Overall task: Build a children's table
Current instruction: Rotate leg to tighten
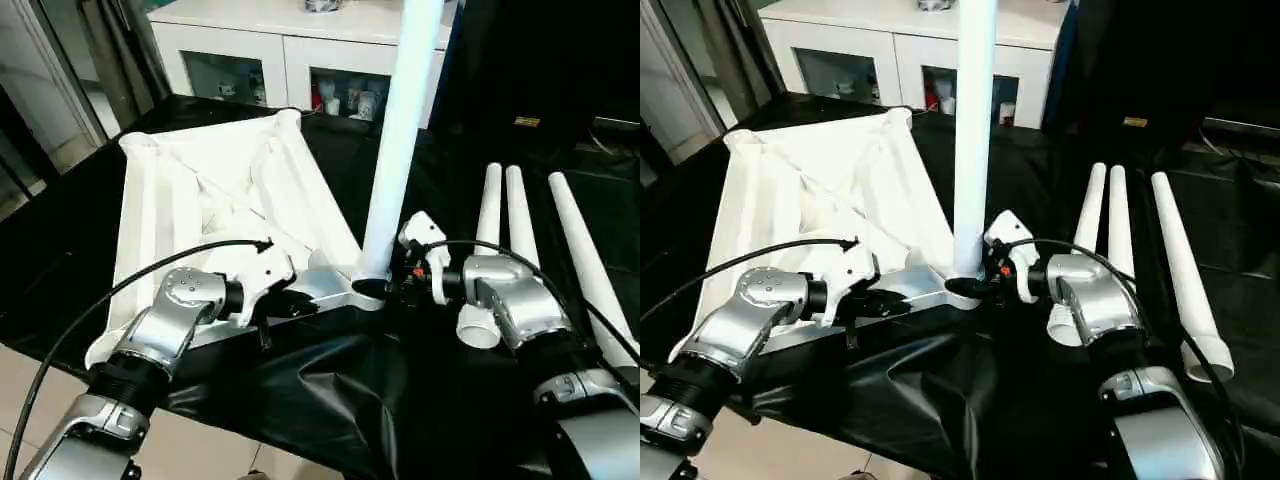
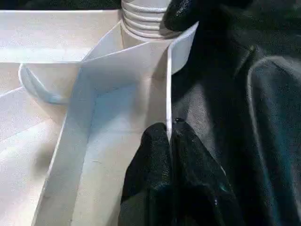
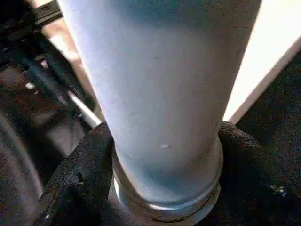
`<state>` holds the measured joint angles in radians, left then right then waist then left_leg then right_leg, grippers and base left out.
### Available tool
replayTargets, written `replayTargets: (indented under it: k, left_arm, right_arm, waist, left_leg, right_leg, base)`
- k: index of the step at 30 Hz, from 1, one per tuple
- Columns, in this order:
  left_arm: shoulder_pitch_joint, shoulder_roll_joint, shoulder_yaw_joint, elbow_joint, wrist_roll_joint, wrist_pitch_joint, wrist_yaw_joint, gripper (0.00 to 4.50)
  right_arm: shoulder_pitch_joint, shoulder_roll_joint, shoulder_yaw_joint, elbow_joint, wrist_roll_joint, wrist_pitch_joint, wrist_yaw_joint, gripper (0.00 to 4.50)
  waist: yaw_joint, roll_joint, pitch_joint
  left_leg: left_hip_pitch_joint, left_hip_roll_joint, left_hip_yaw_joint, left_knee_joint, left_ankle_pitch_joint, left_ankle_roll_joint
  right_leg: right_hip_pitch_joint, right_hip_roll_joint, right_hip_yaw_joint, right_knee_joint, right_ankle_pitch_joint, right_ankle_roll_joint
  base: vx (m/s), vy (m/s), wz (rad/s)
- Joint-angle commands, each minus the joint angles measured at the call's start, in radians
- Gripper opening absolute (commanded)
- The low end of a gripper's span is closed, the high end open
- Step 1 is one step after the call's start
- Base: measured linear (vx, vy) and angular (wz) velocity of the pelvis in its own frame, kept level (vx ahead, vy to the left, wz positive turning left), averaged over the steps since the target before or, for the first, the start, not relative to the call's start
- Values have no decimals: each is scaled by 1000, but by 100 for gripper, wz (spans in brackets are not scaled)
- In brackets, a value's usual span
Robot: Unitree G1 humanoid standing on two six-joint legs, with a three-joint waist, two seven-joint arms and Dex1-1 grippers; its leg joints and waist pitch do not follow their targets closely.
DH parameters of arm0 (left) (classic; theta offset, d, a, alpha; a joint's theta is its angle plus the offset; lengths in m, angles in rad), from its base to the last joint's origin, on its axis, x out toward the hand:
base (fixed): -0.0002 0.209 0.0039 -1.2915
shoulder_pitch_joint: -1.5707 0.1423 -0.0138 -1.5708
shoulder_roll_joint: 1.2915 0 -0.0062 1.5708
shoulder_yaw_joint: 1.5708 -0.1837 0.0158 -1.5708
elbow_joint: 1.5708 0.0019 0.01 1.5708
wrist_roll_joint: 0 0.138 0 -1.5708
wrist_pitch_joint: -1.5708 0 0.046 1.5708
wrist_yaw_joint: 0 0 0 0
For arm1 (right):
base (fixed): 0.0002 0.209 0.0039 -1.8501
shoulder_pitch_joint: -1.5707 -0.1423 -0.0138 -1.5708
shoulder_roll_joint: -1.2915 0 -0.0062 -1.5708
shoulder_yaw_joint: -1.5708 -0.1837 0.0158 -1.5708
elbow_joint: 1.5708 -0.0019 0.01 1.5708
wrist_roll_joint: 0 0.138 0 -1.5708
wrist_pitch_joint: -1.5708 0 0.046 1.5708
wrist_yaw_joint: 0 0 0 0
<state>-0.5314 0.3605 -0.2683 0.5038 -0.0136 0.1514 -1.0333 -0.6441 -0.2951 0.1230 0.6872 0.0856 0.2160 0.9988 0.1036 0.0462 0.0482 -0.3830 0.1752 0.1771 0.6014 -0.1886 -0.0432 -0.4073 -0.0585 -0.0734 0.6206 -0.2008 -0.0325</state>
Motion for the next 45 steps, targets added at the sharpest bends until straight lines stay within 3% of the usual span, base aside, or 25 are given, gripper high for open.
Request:
replayTargets:
  k: [1, 3, 4, 5, 6, 8, 9, 11, 12, 15, 16, 21, 22, 23, 25, 26, 28, 29, 31, 32, 36, 40, 41, 44, 45]
  left_arm:
    - [-58, -59, 37, 80, 35, 61, 182, 0]
    - [-103, -111, 68, 145, 50, 114, 322, 0]
    - [-136, -154, 96, 191, 46, 144, 414, 0]
    - [-137, -155, 96, 192, 45, 144, 416, 0]
    - [-172, -200, 118, 236, 40, 148, 502, 0]
    - [-187, -224, 121, 252, 36, 153, 526, 0]
    - [-205, -252, 119, 269, 36, 148, 550, 0]
    - [-217, -272, 98, 276, 48, 132, 552, 0]
    - [-218, -274, 93, 274, 50, 123, 546, 0]
    - [-228, -274, 61, 285, 74, 66, 514, 0]
    - [-228, -270, 52, 288, 77, 55, 504, 0]
    - [-224, -260, 36, 292, 79, -4, 465, 0]
    - [-225, -260, 35, 296, 80, -26, 465, 0]
    - [-227, -261, 36, 299, 82, -54, 475, 0]
    - [-231, -267, 49, 295, 71, -98, 474, 0]
    - [-232, -270, 57, 288, 60, -114, 455, 0]
    - [-236, -274, 74, 264, 31, -117, 413, 56]
    - [-241, -272, 88, 244, 14, -109, 405, 56]
    - [-247, -256, 100, 220, 10, -112, 416, 59]
    - [-247, -255, 101, 218, 11, -111, 418, 79]
    - [-246, -176, 135, 158, 49, -97, 506, 117]
    - [-214, -95, 172, 76, 85, -44, 551, 142]
    - [-186, -52, 205, 24, 111, -3, 597, 150]
    - [-93, 48, 324, -128, 184, 113, 749, 182]
    - [-54, 76, 364, -176, 214, 146, 797, 186]
  right_arm:
    - [-13, 57, -58, 100, -37, 22, -299, 274]
    - [-21, 98, -102, 149, -42, 45, -477, 274]
    - [-22, 129, -136, 172, -35, 62, -589, 274]
    - [-22, 130, -137, 173, -35, 63, -592, 274]
    - [-22, 165, -159, 192, -34, 71, -697, 274]
    - [-23, 186, -168, 197, -30, 65, -737, 274]
    - [-26, 217, -167, 198, -28, 53, -764, 274]
    - [-34, 248, -165, 197, -21, 35, -770, 274]
    - [-36, 254, -162, 194, -21, 32, -766, 274]
    - [-48, 269, -146, 182, -22, -14, -728, 274]
    - [-47, 269, -151, 174, -15, -25, -724, 330]
    - [-44, 243, -162, 135, -7, -43, -718, 375]
    - [-42, 238, -161, 126, -10, -48, -719, 384]
    - [-36, 230, -166, 104, -7, -50, -721, 384]
    - [-8, 206, -179, 30, 2, -45, -715, 384]
    - [6, 195, -183, -4, 5, -44, -709, 384]
    - [46, 177, -198, -88, 15, -41, -703, 387]
    - [78, 166, -204, -150, 21, -32, -692, 387]
    - [117, 151, -195, -228, 25, -11, -670, 387]
    - [120, 149, -194, -234, 25, -9, -668, 387]
    - [167, 115, -130, -325, 21, 54, -584, 387]
    - [196, 87, -80, -372, 8, 103, -530, 387]
    - [207, 82, -65, -385, 10, 119, -508, 387]
    - [230, 75, -34, -417, 10, 155, -468, 387]
    - [232, 77, -29, -420, 14, 174, -467, 357]
  waist:
    - [-5, -11, -64]
    - [-16, -14, -60]
    - [-16, -13, -58]
    - [-19, -13, -56]
    - [-19, -13, -53]
    - [-18, -16, -54]
    - [-15, -8, -56]
    - [-15, -11, -59]
    - [-14, -7, -62]
    - [-15, -7, -65]
    - [-14, -4, -65]
    - [-18, -5, -66]
    - [-18, -9, -66]
    - [-16, -7, -67]
    - [-13, -17, -68]
    - [-10, -16, -68]
    - [-5, -17, -70]
    - [0, -18, -74]
    - [6, -14, -79]
    - [6, -15, -76]
    - [4, -14, -70]
    - [-3, -11, -67]
    - [-1, -5, -69]
    - [-16, -7, -70]
    - [-21, -3, -67]
  left_leg:
    - [16, 60, -18, -63, -102, 72]
    - [25, 53, -19, -67, -172, 16]
    - [25, 54, -21, -70, -182, 9]
    - [26, 53, -20, -70, -192, 5]
    - [29, 50, -22, -73, -230, 3]
    - [32, 49, -22, -76, -238, 3]
    - [32, 51, -25, -76, -235, 1]
    - [31, 51, -24, -77, -221, 7]
    - [26, 54, -26, -79, -193, 19]
    - [23, 53, -25, -76, -176, 32]
    - [22, 53, -24, -75, -168, 40]
    - [15, 52, -26, -75, -150, 53]
    - [16, 51, -25, -74, -144, 55]
    - [17, 52, -24, -72, -133, 59]
    - [16, 52, -22, -70, -113, 72]
    - [15, 52, -22, -69, -105, 77]
    - [14, 53, -21, -68, -78, 93]
    - [12, 52, -21, -65, -60, 103]
    - [12, 59, -23, -60, -21, 120]
    - [10, 58, -23, -60, -20, 125]
    - [9, 56, -24, -64, -71, 118]
    - [13, 53, -22, -65, -104, 83]
    - [16, 57, -24, -65, -106, 75]
    - [6, 61, -30, -67, -87, 68]
    - [7, 57, -28, -66, -92, 67]
  right_leg:
    - [54, -95, 56, -70, -92, -235]
    - [55, -97, 57, -86, -239, -208]
    - [55, -99, 57, -89, -262, -200]
    - [52, -97, 58, -94, -286, -191]
    - [53, -98, 58, -103, -355, -164]
    - [51, -97, 59, -108, -365, -150]
    - [52, -100, 59, -104, -357, -150]
    - [53, -97, 59, -103, -318, -150]
    - [58, -97, 58, -96, -239, -167]
    - [63, -99, 58, -92, -190, -180]
    - [63, -99, 57, -92, -169, -185]
    - [70, -100, 54, -89, -154, -187]
    - [69, -98, 55, -90, -148, -187]
    - [68, -98, 56, -87, -131, -191]
    - [68, -99, 57, -84, -104, -194]
    - [69, -99, 57, -82, -96, -193]
    - [69, -98, 57, -78, -62, -191]
    - [69, -99, 57, -73, -32, -194]
    - [65, -98, 56, -61, 53, -211]
    - [63, -96, 55, -60, 65, -216]
    - [67, -97, 52, -67, -7, -212]
    - [62, -94, 53, -76, -81, -190]
    - [61, -95, 54, -72, -82, -193]
    - [67, -92, 51, -58, -17, -194]
    - [63, -91, 50, -64, -32, -197]
  base:
    - [0, 0, 0]
    - [-57, -6, 0]
    - [0, 0, 0]
    - [0, 0, 0]
    - [0, 0, 0]
    - [0, 0, 0]
    - [0, 0, 0]
    - [0, 0, 0]
    - [0, 0, 0]
    - [0, 0, 0]
    - [0, 0, 0]
    - [0, 0, 0]
    - [0, 0, 0]
    - [0, 0, 0]
    - [0, 0, 0]
    - [0, 0, 0]
    - [0, 0, 0]
    - [0, 0, 0]
    - [0, 0, 0]
    - [0, 0, 0]
    - [0, 0, 0]
    - [0, 0, 0]
    - [0, 0, 0]
    - [0, 0, 0]
    - [0, 0, 0]
